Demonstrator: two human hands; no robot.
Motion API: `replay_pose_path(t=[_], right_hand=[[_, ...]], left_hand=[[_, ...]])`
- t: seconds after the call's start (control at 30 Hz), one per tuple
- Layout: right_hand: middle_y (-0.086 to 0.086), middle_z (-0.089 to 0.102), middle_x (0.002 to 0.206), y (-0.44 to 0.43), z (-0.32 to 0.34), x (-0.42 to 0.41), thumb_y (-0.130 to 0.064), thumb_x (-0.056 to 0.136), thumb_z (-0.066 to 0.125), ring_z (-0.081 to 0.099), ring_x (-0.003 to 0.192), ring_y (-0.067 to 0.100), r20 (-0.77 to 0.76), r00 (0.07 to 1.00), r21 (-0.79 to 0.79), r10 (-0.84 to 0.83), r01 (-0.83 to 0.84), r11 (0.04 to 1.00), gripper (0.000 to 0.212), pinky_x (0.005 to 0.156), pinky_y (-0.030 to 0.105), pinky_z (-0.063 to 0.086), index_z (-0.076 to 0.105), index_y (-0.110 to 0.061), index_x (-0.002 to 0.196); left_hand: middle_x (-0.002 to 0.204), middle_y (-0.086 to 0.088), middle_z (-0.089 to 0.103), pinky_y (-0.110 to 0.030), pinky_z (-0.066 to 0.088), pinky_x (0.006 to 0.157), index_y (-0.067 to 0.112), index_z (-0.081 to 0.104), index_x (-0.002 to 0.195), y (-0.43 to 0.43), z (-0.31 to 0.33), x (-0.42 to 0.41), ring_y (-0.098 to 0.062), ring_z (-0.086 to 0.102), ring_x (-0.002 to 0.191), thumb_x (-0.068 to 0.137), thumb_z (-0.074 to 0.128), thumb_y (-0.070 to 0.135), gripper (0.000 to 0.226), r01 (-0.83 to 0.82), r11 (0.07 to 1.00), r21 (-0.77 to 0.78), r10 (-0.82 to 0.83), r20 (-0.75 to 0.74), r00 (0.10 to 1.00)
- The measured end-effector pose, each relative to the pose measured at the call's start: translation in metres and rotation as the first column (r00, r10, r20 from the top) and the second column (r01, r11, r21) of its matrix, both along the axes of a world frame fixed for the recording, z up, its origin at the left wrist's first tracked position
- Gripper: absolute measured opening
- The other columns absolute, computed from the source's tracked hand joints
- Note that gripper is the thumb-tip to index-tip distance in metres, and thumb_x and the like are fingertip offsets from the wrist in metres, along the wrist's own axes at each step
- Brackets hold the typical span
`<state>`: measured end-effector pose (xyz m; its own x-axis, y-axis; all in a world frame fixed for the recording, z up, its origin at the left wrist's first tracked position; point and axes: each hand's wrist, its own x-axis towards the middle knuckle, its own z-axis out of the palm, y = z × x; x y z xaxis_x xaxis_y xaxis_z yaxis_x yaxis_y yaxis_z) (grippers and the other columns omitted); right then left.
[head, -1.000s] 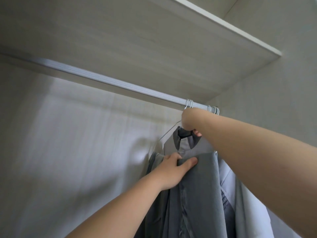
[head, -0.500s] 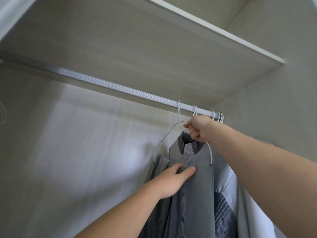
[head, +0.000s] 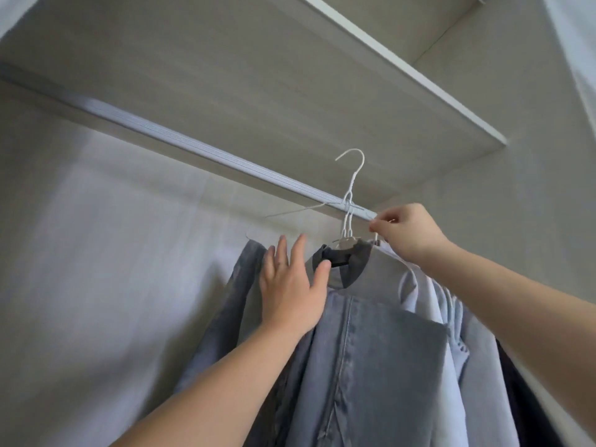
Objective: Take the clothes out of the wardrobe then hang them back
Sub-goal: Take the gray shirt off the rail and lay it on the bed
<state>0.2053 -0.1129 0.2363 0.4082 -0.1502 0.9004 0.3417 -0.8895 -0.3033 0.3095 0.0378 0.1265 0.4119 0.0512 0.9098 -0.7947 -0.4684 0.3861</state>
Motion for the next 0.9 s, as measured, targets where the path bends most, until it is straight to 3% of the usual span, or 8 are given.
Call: replay_pose_path(t=[0.2, 0.33, 0.43, 0.5, 0.6, 0.73, 0.8, 0.9], right_hand=[[0.002, 0.066, 0.075, -0.039, -0.013, -0.064, -0.035, 0.093, 0.06, 0.061, 0.077, 0.03, 0.1, 0.874, -0.244, -0.476, 0.486, 0.84, 0.017, 0.067, 0.034, 0.048, 0.07, -0.026, 0.083], [-0.002, 0.063, 0.076, -0.06, -0.025, -0.125, -0.041, 0.097, 0.051, 0.059, 0.077, 0.029, 0.181, 0.746, -0.325, -0.641, 0.66, 0.677, 0.019, 0.063, 0.034, 0.045, 0.062, -0.029, 0.086], [-0.005, 0.058, 0.07, -0.081, -0.032, -0.184, -0.041, 0.098, 0.049, 0.058, 0.074, 0.03, 0.227, 0.682, -0.353, -0.696, 0.723, 0.594, 0.021, 0.061, 0.034, 0.046, 0.058, -0.028, 0.085], [-0.008, 0.052, 0.067, -0.097, -0.037, -0.231, -0.044, 0.099, 0.047, 0.058, 0.071, 0.032, 0.281, 0.603, -0.384, -0.747, 0.784, 0.488, 0.026, 0.061, 0.035, 0.047, 0.059, -0.024, 0.086], [-0.004, 0.058, 0.075, -0.123, -0.048, -0.309, -0.049, 0.099, 0.044, 0.058, 0.068, 0.033, 0.375, 0.43, -0.399, -0.821, 0.875, 0.276, 0.036, 0.06, 0.034, 0.043, 0.057, -0.018, 0.085], [-0.003, 0.064, 0.098, -0.162, -0.06, -0.417, -0.049, 0.096, 0.045, 0.061, 0.09, 0.028, 0.455, 0.266, -0.427, -0.85, 0.902, 0.054, 0.033, 0.063, 0.035, 0.045, 0.062, -0.021, 0.103], [0.0, 0.062, 0.118, -0.181, -0.067, -0.473, -0.048, 0.093, 0.05, 0.055, 0.112, 0.029, 0.469, 0.205, -0.458, -0.859, 0.888, -0.038, 0.04, 0.085, 0.045, 0.048, 0.06, -0.019, 0.118], [0.007, 0.04, 0.15, -0.203, -0.082, -0.555, -0.045, 0.086, 0.063, 0.03, 0.142, 0.032, 0.526, 0.084, -0.484, -0.846, 0.848, -0.216, 0.058, 0.112, 0.062, 0.021, 0.051, -0.018, 0.137]], left_hand=[[0.167, -0.005, 0.012, -0.052, 0.005, 0.123, 0.031, 0.022, 0.157, -0.035, 0.027, -0.026, -0.027, 0.003, 0.154, 0.1, 0.045, 0.045, 0.062, -0.018, 0.998, -0.066, 0.035, 0.26, 0.965], [0.135, 0.001, 0.062, -0.051, 0.01, 0.118, 0.029, 0.045, 0.142, -0.069, 0.024, -0.059, -0.026, 0.026, 0.147, 0.101, 0.045, 0.04, 0.043, 0.072, 0.997, -0.015, -0.065, 0.265, 0.962], [0.091, 0.004, 0.071, -0.043, 0.033, 0.091, 0.025, 0.062, 0.111, -0.098, 0.02, -0.096, -0.028, 0.057, 0.108, 0.101, 0.049, 0.034, 0.018, 0.143, 0.989, -0.028, -0.122, 0.375, 0.919], [0.072, -0.001, 0.066, -0.037, 0.028, 0.071, 0.02, 0.065, 0.093, -0.121, 0.02, -0.127, -0.031, 0.06, 0.08, 0.1, 0.052, 0.029, 0.017, 0.198, 0.979, -0.043, -0.156, 0.465, 0.872], [0.062, 0.003, 0.058, -0.035, 0.026, 0.066, 0.019, 0.064, 0.087, -0.162, 0.019, -0.183, -0.032, 0.055, 0.071, 0.1, 0.052, 0.03, 0.021, 0.3, 0.954, 0.021, -0.27, 0.497, 0.825], [0.076, 0.008, 0.066, -0.037, 0.037, 0.069, 0.023, 0.066, 0.086, -0.225, 0.016, -0.271, -0.027, 0.056, 0.08, 0.096, 0.059, 0.039, 0.02, 0.484, 0.872, 0.068, -0.453, 0.482, 0.75], [0.092, 0.008, 0.069, -0.038, 0.04, 0.078, 0.024, 0.067, 0.093, -0.258, 0.013, -0.318, -0.025, 0.057, 0.095, 0.093, 0.063, 0.042, 0.019, 0.548, 0.833, 0.069, -0.514, 0.461, 0.723], [0.127, 0.0, 0.063, -0.045, 0.036, 0.099, 0.023, 0.064, 0.116, -0.305, 0.002, -0.385, -0.029, 0.046, 0.129, 0.088, 0.067, 0.044, 0.035, 0.592, 0.8, 0.092, -0.568, 0.431, 0.701]])
